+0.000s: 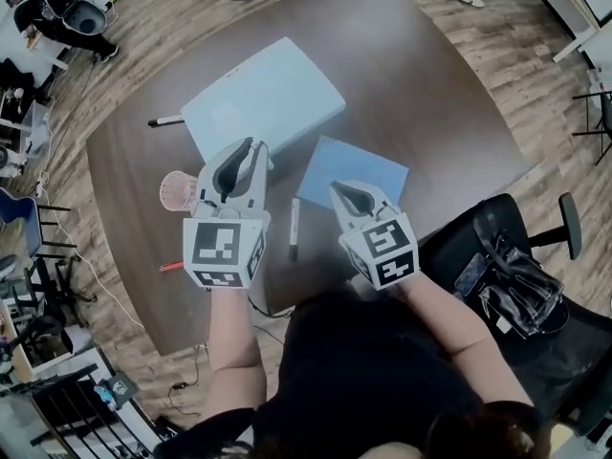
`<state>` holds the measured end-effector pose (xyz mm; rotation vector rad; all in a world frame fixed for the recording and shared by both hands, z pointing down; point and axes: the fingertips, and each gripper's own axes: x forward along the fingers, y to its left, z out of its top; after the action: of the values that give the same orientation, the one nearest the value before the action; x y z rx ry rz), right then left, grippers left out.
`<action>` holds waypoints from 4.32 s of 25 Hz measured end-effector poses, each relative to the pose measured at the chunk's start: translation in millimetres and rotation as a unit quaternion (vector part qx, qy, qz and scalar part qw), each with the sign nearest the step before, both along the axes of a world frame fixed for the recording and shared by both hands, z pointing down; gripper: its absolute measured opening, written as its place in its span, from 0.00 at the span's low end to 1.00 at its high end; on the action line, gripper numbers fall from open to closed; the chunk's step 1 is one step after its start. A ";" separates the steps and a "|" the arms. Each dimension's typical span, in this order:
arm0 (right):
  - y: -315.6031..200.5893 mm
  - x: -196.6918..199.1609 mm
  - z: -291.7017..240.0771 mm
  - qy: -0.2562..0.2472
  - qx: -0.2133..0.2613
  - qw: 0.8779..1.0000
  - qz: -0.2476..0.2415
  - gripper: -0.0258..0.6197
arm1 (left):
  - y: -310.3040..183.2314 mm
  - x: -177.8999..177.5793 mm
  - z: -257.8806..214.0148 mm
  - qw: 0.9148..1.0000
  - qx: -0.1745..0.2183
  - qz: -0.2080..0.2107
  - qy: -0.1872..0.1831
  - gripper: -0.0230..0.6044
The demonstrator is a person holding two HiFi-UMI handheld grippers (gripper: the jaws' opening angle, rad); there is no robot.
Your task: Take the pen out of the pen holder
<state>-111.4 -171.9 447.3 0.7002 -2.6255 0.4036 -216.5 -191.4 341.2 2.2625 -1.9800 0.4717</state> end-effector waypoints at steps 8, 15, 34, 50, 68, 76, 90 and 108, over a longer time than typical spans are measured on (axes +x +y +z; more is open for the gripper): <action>-19.6 47.4 10.4 0.009 -0.009 0.998 0.067 0.07 | -29.1 64.6 45.7 0.990 -0.062 0.107 -0.064 0.16; -27.0 80.6 22.3 0.017 -0.026 0.993 0.111 0.07 | -40.9 110.6 83.6 0.969 -0.108 0.177 -0.133 0.16; -40.4 143.8 41.2 0.031 -0.036 0.982 0.183 0.07 | -59.4 219.5 174.7 0.908 -0.146 0.350 -0.176 0.16; -41.4 155.7 49.0 0.036 -0.046 0.979 0.193 0.07 | -59.4 224.0 201.5 0.914 -0.185 0.343 -0.114 0.21; -47.4 139.3 41.4 0.035 -0.029 0.984 0.171 0.07 | -47.6 152.0 134.1 0.970 -0.137 0.201 0.007 0.11; -51.1 125.7 32.8 0.037 -0.017 0.986 0.161 0.07 | -19.6 107.2 111.9 0.979 -0.105 0.129 0.119 0.10; -49.7 101.7 22.9 0.039 -0.002 0.991 0.130 0.07 | 38.9 60.1 115.5 0.979 -0.100 0.039 0.172 0.09; -30.0 73.6 28.2 0.057 -0.007 0.995 0.082 0.07 | 91.7 24.2 135.9 0.973 -0.133 -0.059 0.180 0.08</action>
<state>-37.8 -202.0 475.5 0.9111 -2.4636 0.4160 -192.3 -99.7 477.1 1.8978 -1.7408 0.2700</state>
